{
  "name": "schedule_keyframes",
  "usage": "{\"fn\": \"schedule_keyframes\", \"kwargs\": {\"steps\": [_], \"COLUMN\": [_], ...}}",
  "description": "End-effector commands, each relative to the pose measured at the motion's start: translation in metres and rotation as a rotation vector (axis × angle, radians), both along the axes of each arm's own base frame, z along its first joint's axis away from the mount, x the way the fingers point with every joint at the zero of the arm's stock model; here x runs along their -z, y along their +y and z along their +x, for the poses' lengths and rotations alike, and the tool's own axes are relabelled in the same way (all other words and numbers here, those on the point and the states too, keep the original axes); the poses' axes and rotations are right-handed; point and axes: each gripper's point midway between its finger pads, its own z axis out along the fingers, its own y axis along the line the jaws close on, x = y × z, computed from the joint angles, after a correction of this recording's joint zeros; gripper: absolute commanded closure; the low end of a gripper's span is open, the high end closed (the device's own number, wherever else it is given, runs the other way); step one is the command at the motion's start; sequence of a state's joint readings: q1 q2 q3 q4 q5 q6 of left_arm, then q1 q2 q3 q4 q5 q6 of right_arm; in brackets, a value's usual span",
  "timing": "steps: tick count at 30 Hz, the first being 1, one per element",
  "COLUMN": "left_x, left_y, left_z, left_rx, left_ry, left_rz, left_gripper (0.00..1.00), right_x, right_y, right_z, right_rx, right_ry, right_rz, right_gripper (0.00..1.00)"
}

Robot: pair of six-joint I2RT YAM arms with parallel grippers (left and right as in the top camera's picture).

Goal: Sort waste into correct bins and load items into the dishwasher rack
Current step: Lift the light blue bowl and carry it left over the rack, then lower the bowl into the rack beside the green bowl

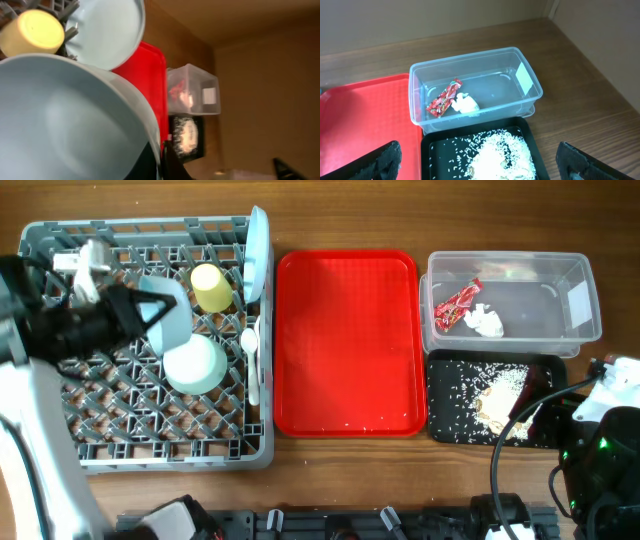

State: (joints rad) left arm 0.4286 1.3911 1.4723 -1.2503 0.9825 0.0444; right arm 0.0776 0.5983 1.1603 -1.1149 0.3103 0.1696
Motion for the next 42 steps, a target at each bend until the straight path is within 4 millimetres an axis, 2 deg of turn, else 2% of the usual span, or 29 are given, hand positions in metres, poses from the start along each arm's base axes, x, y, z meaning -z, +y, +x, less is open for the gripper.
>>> {"fn": "schedule_keyframes", "kwargs": {"steps": [1, 3, 8, 12, 16, 19, 22, 26, 31, 36, 42], "left_x": [0.013, 0.019, 0.016, 0.030, 0.039, 0.050, 0.060, 0.078, 0.073, 0.076, 0.095], "left_y": [0.017, 0.027, 0.046, 0.060, 0.058, 0.043, 0.032, 0.020, 0.007, -0.010, -0.028], "left_z": [0.024, 0.035, 0.055, 0.067, 0.068, 0.054, 0.035, -0.002, -0.027, -0.060, -0.098], "left_rx": [0.010, 0.023, 0.026, 0.019, 0.011, -0.017, 0.017, 0.090, 0.101, 0.116, 0.163], "left_ry": [0.021, -0.008, -0.069, -0.095, -0.049, 0.119, 0.174, 0.294, 0.293, 0.312, 0.384], "left_rz": [-0.219, -0.301, -0.586, -0.599, -0.628, -0.638, -0.552, -0.393, -0.346, -0.297, -0.228], "left_gripper": [0.96, 0.96, 0.96, 0.96, 0.96, 0.96, 0.96, 0.96, 0.96, 0.96, 0.96], "right_x": [-0.003, -0.003, -0.003, -0.003, -0.003, -0.003, -0.003, -0.003, -0.003, -0.003, -0.003], "right_y": [0.002, 0.002, 0.002, 0.002, 0.002, 0.002, 0.002, 0.002, 0.002, 0.002, 0.002], "right_z": [0.000, 0.000, 0.000, 0.000, 0.000, 0.000, 0.000, 0.000, 0.000, 0.000, 0.000], "right_rx": [-0.014, -0.014, -0.014, -0.014, -0.014, -0.014, -0.014, -0.014, -0.014, -0.014, -0.015], "right_ry": [-0.008, -0.008, -0.008, -0.008, -0.008, -0.008, -0.008, -0.008, -0.008, -0.008, -0.008], "right_rz": [-0.006, -0.006, -0.006, -0.006, -0.006, -0.006, -0.006, -0.006, -0.006, -0.006, -0.007], "right_gripper": [0.00, 0.00, 0.00, 0.00, 0.00, 0.00, 0.00, 0.00, 0.00, 0.00, 0.00]}}
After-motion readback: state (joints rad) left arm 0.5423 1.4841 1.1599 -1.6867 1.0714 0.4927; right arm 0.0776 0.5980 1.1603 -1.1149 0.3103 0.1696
